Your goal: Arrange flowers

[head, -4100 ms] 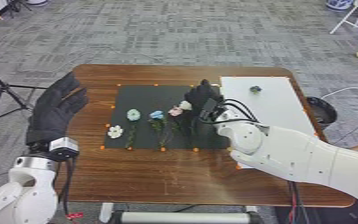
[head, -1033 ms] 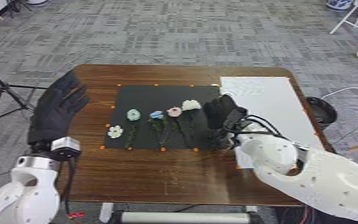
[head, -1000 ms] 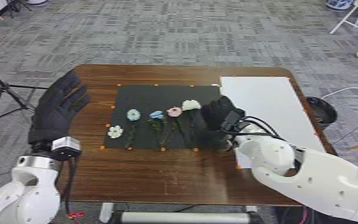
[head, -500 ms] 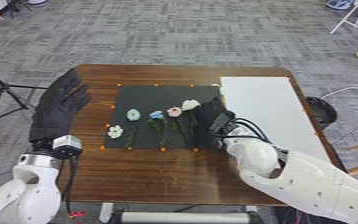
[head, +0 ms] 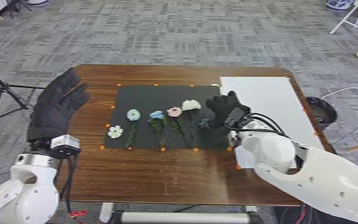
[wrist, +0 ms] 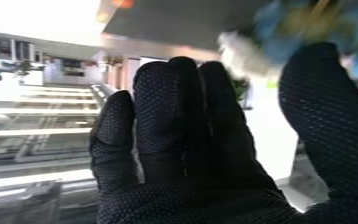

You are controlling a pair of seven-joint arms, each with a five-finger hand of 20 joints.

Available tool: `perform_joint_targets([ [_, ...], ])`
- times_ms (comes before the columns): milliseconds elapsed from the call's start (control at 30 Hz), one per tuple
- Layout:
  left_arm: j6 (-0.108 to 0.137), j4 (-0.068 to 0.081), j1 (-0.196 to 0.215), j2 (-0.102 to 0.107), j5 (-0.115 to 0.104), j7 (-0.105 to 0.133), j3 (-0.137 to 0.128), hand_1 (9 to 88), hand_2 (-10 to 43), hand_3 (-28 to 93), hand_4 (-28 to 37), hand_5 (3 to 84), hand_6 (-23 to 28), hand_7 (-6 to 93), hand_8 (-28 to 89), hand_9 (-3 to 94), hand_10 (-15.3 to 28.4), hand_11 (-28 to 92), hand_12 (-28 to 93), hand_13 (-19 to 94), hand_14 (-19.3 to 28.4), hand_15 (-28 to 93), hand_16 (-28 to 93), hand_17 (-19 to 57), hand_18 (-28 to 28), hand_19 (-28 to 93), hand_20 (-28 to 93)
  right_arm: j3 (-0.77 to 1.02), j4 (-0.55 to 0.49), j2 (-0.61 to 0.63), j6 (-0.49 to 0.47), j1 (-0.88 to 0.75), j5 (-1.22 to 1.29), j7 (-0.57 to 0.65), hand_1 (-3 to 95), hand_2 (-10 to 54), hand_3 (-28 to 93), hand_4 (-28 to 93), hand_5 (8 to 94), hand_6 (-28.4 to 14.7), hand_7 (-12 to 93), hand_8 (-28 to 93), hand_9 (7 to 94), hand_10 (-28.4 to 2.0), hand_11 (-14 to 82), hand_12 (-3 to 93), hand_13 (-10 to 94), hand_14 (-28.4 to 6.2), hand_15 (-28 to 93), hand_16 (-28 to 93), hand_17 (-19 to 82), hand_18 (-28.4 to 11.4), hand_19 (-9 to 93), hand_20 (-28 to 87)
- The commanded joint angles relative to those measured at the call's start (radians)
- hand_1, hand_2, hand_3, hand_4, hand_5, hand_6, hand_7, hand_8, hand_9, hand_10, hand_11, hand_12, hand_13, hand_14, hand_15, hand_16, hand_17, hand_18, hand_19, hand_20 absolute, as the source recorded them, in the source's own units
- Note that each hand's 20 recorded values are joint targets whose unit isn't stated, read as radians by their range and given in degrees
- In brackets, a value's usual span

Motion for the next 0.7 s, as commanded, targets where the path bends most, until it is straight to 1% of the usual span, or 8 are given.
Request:
perform_joint_targets([
  [33,-0.021,-0.029,0.041,-0.012,0.061,-0.041,-0.047,28.6,-5.7,67,-21.9,28.5,3.0,18.6,-9,19.8,11.3,21,19,17,15.0,24,3,-7.6,17.6,37,10,0.256,-0.099,0.095,0.117,-0.103,0.390,-0.206,23.6,-9.5,86,-28,32.3,-6.4,33,-13,34.9,-13.7,31.2,25.0,39,-10.8,71,21,17,-19.4,73,53],
  [133,-0.025,-0.071,0.161,-0.034,0.106,-0.095,-0.154,28.7,-5.3,67,-22.1,26.9,2.6,18.6,-9,18.2,11.0,20,19,15,14.3,23,3,-9.2,18.7,36,10,0.460,-0.114,0.124,0.057,-0.210,0.802,-0.447,23.9,-9.2,87,-28,30.3,-6.2,29,-12,32.7,-13.8,25.9,24.2,33,-10.5,59,17,14,-19.6,64,46],
  [200,0.002,-0.077,0.205,-0.053,0.103,-0.107,-0.175,28.8,-5.4,67,-22.1,25.3,2.2,18.8,-9,16.8,10.6,19,19,13,13.6,21,3,-10.3,19.5,36,10,0.617,-0.129,0.151,-0.030,-0.328,1.089,-0.576,23.8,-7.0,88,-27,30.0,-5.6,25,-11,31.4,-13.3,19.9,23.3,29,-10.9,45,17,12,-19.6,56,36],
  [233,0.039,-0.081,0.225,-0.058,0.106,-0.108,-0.173,28.8,-5.6,67,-22.1,24.9,2.1,18.7,-9,16.4,10.4,19,19,13,13.4,21,4,-10.5,19.7,36,9,0.685,-0.141,0.169,-0.051,-0.395,1.201,-0.625,23.5,-5.8,88,-26,30.0,-5.2,23,-11,30.5,-12.5,16.5,22.8,26,-11.0,37,19,10,-20.0,51,32],
  [300,0.046,-0.080,0.243,-0.075,0.126,-0.138,-0.179,29.2,-6.0,66,-22.3,24.7,2.1,18.6,-9,16.2,10.4,19,20,13,13.4,20,4,-10.6,19.7,36,9,0.838,-0.177,0.192,-0.053,-0.563,1.383,-0.688,22.4,-3.6,88,-24,29.8,-4.3,19,-11,29.8,-12.4,12.0,21.7,23,-10.8,25,21,7,-20.3,41,25],
  [433,0.101,-0.087,0.242,-0.114,0.119,-0.123,-0.133,29.4,-7.4,64,-25.8,25.2,2.6,18.2,-9,16.6,10.7,18,20,13,13.5,19,5,-9.9,17.7,35,9,1.124,-0.229,0.186,-0.128,-0.872,1.609,-0.741,15.9,5.5,90,-19,31.4,-4.5,10,-8,31.2,-12.2,5.1,20.2,24,-10.1,5,31,3,-19.7,33,19],
  [567,0.075,-0.090,0.237,-0.129,0.181,-0.166,-0.119,29.4,-8.0,62,-28.0,26.5,4.7,15.1,-8,17.1,12.1,16,18,13,13.0,18,4,-7.2,13.3,33,9,1.319,-0.285,0.105,-0.127,-1.106,1.649,-0.747,11.3,8.5,88,-19,30.9,-3.6,7,-7,29.7,-11.4,1.2,19.1,21,-10.1,-1,32,-1,-19.4,27,16],
  [700,0.046,-0.094,0.228,-0.144,0.185,-0.160,-0.104,28.1,-8.1,65,-28.2,26.1,5.0,14.7,-7,16.5,12.0,16,17,12,12.5,17,4,-7.8,13.3,33,9,1.392,-0.323,0.023,-0.127,-1.218,1.631,-0.732,10.6,3.2,82,-22,30.6,-2.1,7,-7,28.6,-10.6,0.7,18.7,19,-10.5,-4,32,-4,-20.8,26,14],
])
